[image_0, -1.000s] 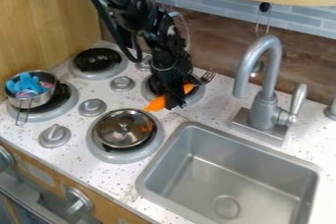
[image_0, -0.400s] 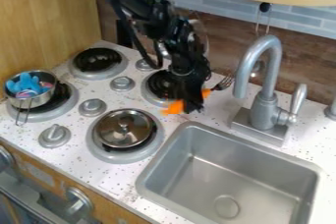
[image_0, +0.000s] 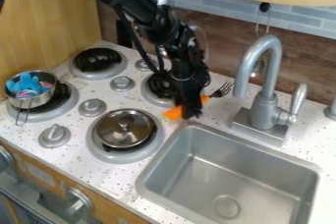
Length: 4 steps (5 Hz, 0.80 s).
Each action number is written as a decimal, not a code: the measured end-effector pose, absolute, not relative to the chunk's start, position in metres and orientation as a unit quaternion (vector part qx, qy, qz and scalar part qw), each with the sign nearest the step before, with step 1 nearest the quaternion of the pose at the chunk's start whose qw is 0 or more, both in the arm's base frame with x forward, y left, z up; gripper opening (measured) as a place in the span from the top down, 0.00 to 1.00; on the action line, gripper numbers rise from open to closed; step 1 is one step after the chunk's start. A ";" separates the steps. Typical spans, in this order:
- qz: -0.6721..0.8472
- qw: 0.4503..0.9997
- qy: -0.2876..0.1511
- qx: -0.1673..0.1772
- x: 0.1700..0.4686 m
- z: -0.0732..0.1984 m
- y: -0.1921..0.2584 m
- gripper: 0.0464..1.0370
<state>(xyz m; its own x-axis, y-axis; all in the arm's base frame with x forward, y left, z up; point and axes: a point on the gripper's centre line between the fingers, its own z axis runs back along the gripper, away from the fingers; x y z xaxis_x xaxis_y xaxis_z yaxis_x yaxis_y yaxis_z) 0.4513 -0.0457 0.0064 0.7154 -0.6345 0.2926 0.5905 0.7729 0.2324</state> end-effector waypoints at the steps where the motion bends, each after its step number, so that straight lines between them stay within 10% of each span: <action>1: -0.336 0.925 -0.171 0.058 0.450 0.007 -0.045 0.24; 2: -0.334 0.926 -0.169 0.058 0.450 0.007 -0.042 0.03; 4: -0.310 0.926 -0.205 0.065 0.432 0.053 -0.020 0.03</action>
